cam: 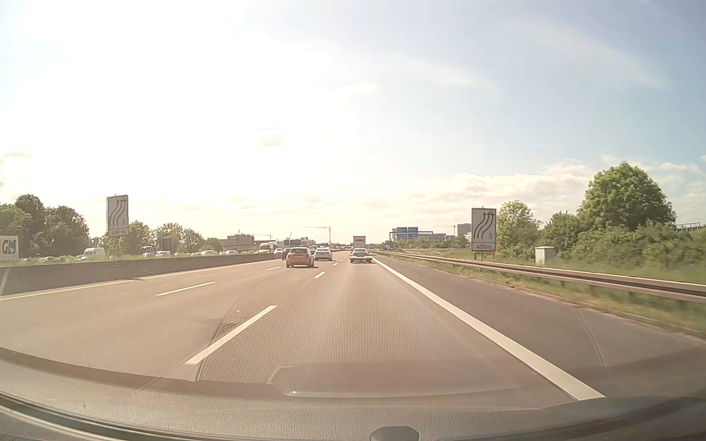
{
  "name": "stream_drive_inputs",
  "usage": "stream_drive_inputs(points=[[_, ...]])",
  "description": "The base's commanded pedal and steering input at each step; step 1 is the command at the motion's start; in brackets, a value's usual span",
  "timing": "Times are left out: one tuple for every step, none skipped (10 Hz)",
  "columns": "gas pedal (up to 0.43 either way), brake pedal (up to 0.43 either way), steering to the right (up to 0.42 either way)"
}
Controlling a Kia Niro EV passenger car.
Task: Follow the waypoints while adhering to traffic rules and regulations
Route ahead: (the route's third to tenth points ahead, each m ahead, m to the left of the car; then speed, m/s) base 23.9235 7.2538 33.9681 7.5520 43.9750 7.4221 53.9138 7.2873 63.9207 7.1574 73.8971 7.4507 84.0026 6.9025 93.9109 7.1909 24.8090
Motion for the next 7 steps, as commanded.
stream_drive_inputs(points=[[0.118,0.000,-0.003],[0.118,0.000,-0.003],[0.118,0.000,-0.003],[0.118,0.000,-0.003],[0.118,0.000,-0.003],[0.118,0.000,-0.003],[0.118,0.000,-0.003]])
